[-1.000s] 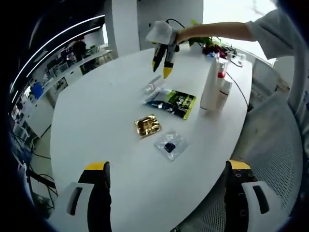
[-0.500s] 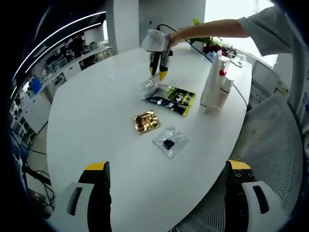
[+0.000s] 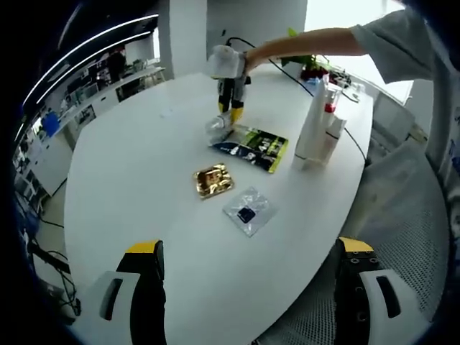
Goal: Arrange the skincare products in the storage area until every visible bottle or jar stands upright without overlapping.
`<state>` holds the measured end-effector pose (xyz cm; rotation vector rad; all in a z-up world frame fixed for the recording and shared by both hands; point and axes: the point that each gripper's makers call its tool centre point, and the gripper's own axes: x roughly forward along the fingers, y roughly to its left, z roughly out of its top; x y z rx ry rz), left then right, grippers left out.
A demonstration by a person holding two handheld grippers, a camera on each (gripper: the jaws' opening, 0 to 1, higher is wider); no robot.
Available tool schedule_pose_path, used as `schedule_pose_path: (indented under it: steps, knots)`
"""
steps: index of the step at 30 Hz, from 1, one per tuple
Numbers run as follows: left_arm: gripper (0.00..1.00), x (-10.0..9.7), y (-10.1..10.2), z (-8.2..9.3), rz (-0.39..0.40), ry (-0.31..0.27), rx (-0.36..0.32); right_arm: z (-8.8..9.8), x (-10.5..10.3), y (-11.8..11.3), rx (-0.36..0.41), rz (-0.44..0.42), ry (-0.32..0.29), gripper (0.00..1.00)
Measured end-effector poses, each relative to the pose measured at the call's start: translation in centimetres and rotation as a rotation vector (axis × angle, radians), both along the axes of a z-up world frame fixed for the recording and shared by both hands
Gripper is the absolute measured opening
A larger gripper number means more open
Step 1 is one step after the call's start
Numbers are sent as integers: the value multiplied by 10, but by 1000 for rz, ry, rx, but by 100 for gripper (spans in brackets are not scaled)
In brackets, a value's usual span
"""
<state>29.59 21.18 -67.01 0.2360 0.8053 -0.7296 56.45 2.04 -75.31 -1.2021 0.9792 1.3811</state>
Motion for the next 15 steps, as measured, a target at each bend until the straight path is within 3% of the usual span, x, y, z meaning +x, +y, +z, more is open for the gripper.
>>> schedule_pose_path:
  steps: [5, 7, 15]
  knots:
    - [97, 1, -5, 4, -4, -15, -22, 7, 0, -5, -6, -18, -39, 19]
    - [97, 0, -6, 5, -11, -16, -21, 12, -6, -5, 12, -40, -22, 18]
    - [97, -2, -14, 13, -31, -43, -14, 37, -23, -9, 57, -42, -69, 18]
